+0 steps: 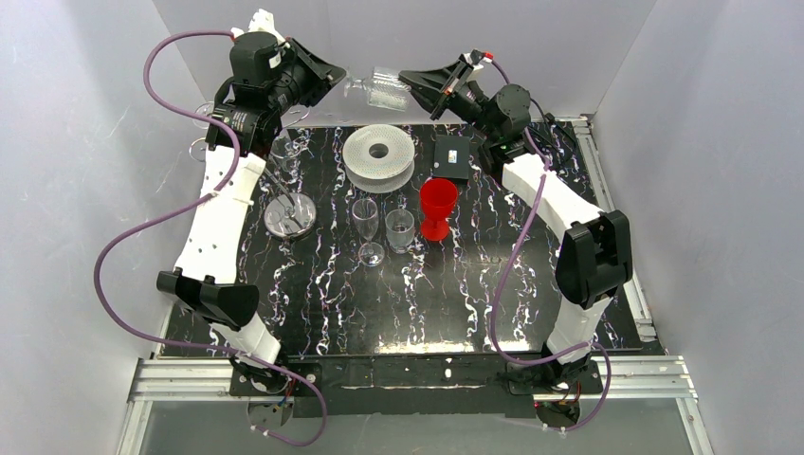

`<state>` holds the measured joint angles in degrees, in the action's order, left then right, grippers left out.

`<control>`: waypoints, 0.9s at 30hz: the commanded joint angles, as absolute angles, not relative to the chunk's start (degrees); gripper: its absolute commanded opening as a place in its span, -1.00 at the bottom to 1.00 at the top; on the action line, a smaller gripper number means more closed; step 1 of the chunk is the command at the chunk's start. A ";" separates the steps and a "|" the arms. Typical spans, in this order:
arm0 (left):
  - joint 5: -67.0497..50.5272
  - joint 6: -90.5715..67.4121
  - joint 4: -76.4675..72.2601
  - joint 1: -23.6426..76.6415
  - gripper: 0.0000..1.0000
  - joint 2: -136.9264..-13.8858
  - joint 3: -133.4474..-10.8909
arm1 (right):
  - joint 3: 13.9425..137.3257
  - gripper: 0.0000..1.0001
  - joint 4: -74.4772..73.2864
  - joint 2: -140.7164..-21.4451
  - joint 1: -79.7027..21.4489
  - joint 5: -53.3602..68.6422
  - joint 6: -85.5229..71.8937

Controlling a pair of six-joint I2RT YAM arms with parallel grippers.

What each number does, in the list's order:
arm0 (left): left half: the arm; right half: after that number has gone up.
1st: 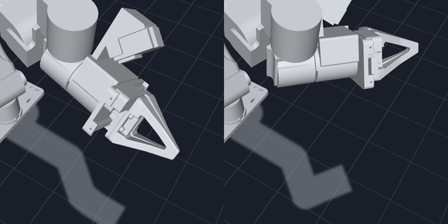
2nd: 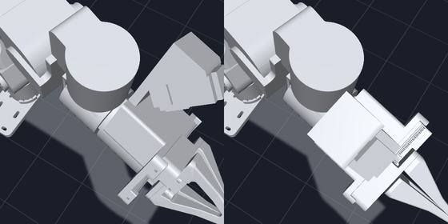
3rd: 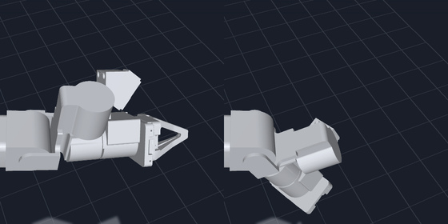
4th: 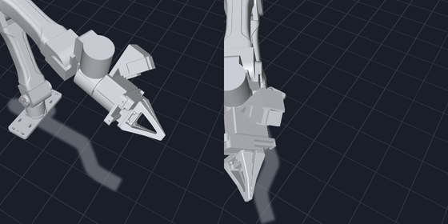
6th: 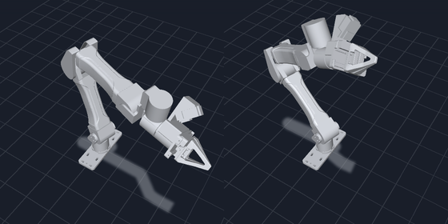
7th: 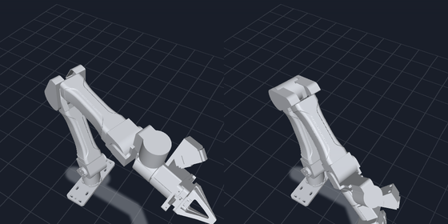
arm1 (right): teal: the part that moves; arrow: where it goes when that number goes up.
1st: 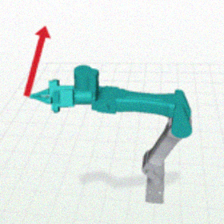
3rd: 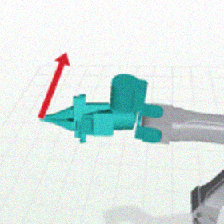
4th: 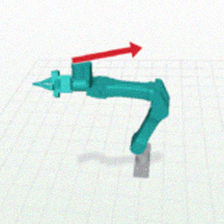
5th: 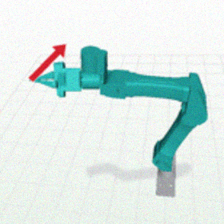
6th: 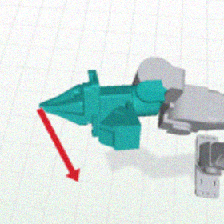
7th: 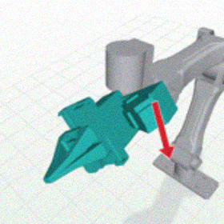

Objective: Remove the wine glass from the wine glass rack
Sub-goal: Place the wine glass at the center of the board.

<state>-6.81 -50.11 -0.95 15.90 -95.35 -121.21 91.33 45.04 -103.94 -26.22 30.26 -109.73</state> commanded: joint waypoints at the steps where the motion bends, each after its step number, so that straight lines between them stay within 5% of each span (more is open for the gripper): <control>1: -7.95 -49.41 -2.64 16.29 -0.76 -93.23 -120.54 | 93.40 -0.97 51.97 -99.94 -26.45 29.36 -111.18; 7: -8.13 -48.84 -2.64 16.32 -0.27 -93.01 -120.30 | 93.73 -0.97 51.53 -99.85 -26.46 29.36 -111.02; 14: -9.24 -47.52 -3.77 16.28 0.64 -92.47 -119.90 | 94.03 -0.97 50.57 -99.50 -26.43 29.31 -109.89; 19: -8.91 -46.35 -2.65 16.28 0.93 -91.99 -120.07 | 94.26 -0.97 50.15 -99.62 -26.45 29.14 -109.71; 27: -9.62 -44.60 -2.58 16.27 0.96 -90.67 -119.00 | 92.75 -0.97 46.43 -97.49 -25.56 30.08 -106.36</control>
